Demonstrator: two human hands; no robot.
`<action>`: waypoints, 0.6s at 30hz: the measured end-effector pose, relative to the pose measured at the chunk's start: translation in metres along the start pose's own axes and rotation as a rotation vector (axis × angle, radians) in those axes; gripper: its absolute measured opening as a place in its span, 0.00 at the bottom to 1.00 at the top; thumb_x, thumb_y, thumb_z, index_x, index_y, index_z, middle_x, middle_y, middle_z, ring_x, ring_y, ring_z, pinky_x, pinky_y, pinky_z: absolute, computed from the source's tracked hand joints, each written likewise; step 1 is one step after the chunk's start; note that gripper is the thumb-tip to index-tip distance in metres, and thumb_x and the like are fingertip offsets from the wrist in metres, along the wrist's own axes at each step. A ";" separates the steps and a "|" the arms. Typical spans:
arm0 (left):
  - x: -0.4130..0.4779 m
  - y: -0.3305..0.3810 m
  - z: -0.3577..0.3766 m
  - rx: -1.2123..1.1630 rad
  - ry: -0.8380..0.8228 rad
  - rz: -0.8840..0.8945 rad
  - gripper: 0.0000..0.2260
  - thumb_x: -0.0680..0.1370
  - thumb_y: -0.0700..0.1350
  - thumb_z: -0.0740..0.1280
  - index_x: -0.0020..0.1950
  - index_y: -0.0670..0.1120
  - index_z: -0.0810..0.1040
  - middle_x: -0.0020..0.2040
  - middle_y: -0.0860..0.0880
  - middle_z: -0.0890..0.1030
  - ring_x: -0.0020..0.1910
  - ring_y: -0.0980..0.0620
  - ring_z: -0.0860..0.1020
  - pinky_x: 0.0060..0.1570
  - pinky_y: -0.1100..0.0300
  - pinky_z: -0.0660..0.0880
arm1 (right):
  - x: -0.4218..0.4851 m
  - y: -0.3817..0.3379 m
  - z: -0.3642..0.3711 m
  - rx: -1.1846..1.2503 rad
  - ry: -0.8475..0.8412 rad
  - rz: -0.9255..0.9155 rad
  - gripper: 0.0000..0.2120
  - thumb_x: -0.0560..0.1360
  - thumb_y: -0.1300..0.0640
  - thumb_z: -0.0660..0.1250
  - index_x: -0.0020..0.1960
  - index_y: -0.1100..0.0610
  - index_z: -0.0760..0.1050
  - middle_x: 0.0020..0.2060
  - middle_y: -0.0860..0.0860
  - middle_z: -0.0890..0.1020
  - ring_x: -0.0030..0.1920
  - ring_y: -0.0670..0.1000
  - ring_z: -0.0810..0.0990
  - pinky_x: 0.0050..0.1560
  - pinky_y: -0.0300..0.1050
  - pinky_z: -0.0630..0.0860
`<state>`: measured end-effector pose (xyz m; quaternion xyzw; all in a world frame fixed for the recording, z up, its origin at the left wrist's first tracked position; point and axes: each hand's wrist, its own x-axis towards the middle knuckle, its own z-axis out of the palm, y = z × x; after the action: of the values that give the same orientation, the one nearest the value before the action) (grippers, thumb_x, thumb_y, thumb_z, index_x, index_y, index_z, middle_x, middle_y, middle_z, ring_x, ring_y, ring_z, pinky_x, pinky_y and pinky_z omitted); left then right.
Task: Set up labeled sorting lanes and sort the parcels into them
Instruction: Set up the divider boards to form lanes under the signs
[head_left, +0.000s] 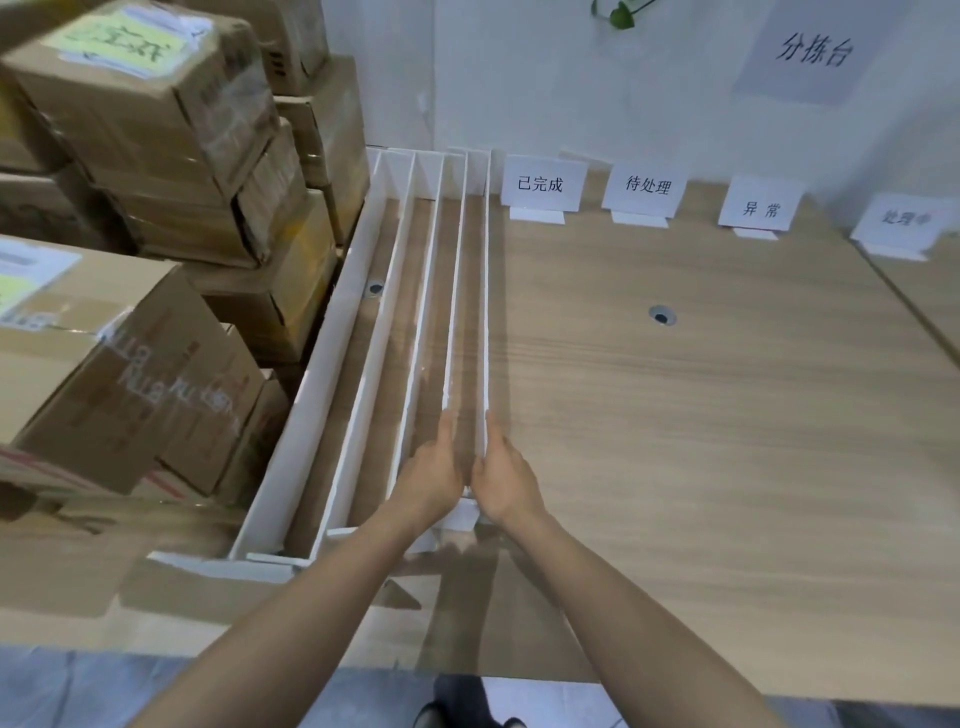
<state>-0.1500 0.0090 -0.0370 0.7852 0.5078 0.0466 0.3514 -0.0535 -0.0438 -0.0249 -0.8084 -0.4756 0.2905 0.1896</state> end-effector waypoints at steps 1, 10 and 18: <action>0.000 -0.001 0.002 -0.004 0.004 -0.016 0.31 0.80 0.42 0.57 0.77 0.50 0.43 0.41 0.45 0.79 0.39 0.49 0.78 0.41 0.54 0.77 | 0.000 0.001 0.001 -0.011 -0.002 -0.001 0.32 0.78 0.60 0.55 0.79 0.52 0.45 0.62 0.59 0.75 0.54 0.59 0.77 0.51 0.51 0.74; 0.007 0.009 -0.001 0.079 0.018 -0.159 0.37 0.78 0.38 0.60 0.77 0.47 0.36 0.42 0.43 0.81 0.36 0.48 0.77 0.36 0.57 0.74 | 0.004 -0.007 -0.009 -0.055 -0.013 0.072 0.37 0.77 0.62 0.60 0.78 0.53 0.42 0.63 0.59 0.73 0.58 0.60 0.77 0.52 0.50 0.73; 0.007 0.010 0.004 0.217 0.102 -0.075 0.39 0.78 0.42 0.63 0.77 0.45 0.37 0.44 0.47 0.82 0.40 0.50 0.80 0.43 0.58 0.77 | 0.007 -0.001 -0.007 -0.093 -0.025 0.071 0.38 0.77 0.64 0.58 0.78 0.50 0.39 0.61 0.58 0.75 0.56 0.59 0.78 0.55 0.51 0.75</action>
<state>-0.1369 0.0105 -0.0357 0.7957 0.5561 0.0182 0.2395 -0.0466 -0.0380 -0.0210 -0.8289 -0.4619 0.2849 0.1355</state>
